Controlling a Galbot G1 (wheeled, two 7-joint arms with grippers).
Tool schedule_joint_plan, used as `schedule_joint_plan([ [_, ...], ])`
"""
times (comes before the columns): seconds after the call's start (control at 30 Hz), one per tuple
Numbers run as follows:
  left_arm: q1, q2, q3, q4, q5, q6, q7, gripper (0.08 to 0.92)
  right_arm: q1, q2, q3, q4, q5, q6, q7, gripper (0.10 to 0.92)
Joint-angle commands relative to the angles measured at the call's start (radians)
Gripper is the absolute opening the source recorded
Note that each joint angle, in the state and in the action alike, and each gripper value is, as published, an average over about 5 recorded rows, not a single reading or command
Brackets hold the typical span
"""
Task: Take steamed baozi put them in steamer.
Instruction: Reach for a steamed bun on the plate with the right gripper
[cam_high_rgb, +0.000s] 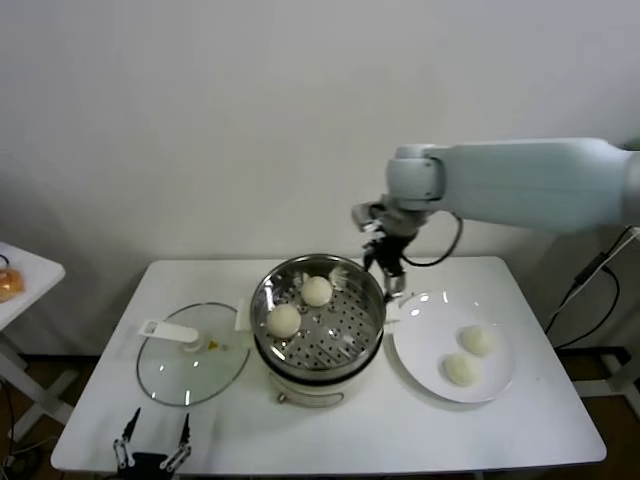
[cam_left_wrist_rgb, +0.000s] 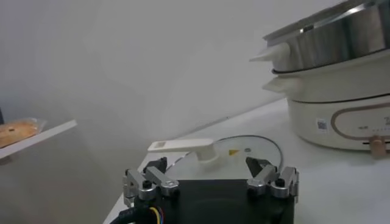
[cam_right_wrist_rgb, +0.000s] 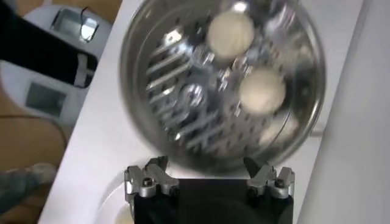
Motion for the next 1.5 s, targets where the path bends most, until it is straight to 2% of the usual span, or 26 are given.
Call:
schedule_joint_plan([
  [0.03,0.002,-0.006,0.000,0.000,0.006,-0.002,-0.001,0.823,-0.001,-0.342,-0.111,0.121,-0.228,0.041,-0.028,0.823],
  [0.27,0.000,-0.011,-0.002,0.001,0.009,0.001,-0.002,0.823,-0.231,-0.427,0.031,0.103,-0.355,0.001,0.005,0.823],
  [0.6,0.002,-0.020,-0.009,0.004,0.015,0.001,-0.002,0.823,-0.553,-0.417,0.287,-0.028,-0.479,-0.014,0.037,0.823],
  [0.9,0.005,-0.024,-0.012,0.008,0.022,0.001,-0.002,0.823,-0.689,-0.377,0.407,-0.100,-0.507,-0.034,0.074,0.823],
  [1.5,0.004,-0.018,-0.011,0.011,0.026,0.003,-0.003,0.823,-0.778,-0.352,0.492,-0.129,-0.509,-0.057,0.085,0.823],
])
